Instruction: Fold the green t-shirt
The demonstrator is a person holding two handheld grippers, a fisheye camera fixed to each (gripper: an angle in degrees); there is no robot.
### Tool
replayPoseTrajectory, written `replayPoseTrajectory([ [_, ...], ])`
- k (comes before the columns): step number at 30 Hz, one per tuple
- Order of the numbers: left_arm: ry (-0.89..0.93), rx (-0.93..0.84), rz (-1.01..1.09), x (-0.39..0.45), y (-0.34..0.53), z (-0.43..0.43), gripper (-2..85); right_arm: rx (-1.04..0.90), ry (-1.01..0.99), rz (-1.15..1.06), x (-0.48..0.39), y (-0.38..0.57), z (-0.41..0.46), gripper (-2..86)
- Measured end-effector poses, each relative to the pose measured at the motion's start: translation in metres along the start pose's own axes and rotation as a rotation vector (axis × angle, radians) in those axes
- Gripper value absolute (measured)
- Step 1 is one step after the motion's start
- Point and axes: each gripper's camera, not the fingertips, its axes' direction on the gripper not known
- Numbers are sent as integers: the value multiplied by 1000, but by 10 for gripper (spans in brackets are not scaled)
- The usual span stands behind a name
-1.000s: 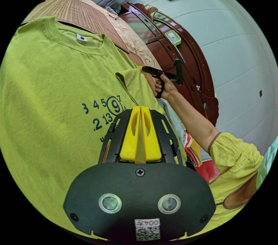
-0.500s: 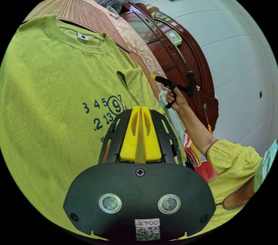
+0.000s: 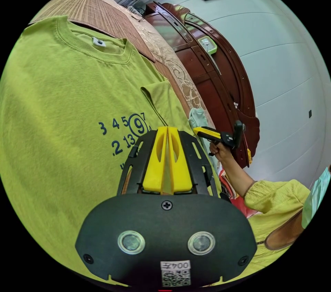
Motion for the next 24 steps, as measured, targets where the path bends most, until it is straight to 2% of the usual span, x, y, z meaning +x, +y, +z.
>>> replayPoseTrajectory([
  [7,0,0,0,8,0,3,1,30,-194,38,24,17,-3,78],
  [9,-1,0,-1,10,0,4,1,23,-218,15,27,14,0,78],
  [12,0,-1,-2,14,0,5,1,-24,-178,-19,27,10,11,31],
  [15,0,-1,-3,17,0,7,1,-14,-241,61,49,14,15,25],
  [18,-2,-2,-4,21,-1,9,1,24,-230,143,61,22,2,42],
  [21,-13,-8,-3,27,-1,13,2,148,-199,146,52,26,-23,44],
  [24,-17,-9,-4,31,-2,16,2,-12,-150,88,34,18,9,24],
])
